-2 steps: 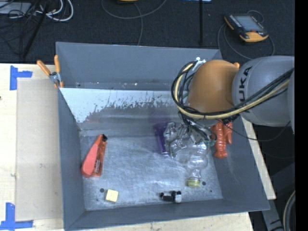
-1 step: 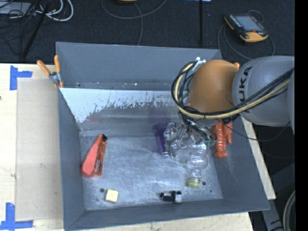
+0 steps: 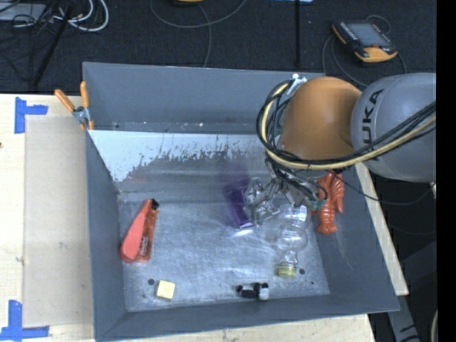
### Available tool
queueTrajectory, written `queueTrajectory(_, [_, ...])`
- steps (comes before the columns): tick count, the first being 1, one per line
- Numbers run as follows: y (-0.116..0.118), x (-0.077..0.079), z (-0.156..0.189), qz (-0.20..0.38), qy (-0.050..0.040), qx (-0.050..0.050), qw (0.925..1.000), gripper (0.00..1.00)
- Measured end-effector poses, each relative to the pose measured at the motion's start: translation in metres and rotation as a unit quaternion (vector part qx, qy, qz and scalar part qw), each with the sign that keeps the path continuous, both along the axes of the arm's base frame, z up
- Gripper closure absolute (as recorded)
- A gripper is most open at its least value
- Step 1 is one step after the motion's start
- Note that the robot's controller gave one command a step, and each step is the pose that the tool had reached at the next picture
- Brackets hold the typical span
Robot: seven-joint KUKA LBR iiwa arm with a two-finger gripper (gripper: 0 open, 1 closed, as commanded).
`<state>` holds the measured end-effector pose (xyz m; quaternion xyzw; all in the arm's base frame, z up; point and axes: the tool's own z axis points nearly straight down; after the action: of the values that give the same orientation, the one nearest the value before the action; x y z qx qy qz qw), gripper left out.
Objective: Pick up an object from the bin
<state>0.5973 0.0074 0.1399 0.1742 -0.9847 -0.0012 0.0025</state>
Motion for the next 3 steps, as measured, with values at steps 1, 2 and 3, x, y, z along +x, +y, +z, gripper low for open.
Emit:
queueTrajectory(1, [0.026, -0.013, 0.014, 0.047, -0.0066, 0.0, 0.9989, 1.0])
queueTrajectory(2, [0.075, -0.023, 0.012, -0.049, -0.0024, 0.0, 0.9988, 0.0])
queueTrajectory(3, [0.075, -0.023, 0.012, -0.049, -0.0023, -0.001, 0.9988, 0.0])
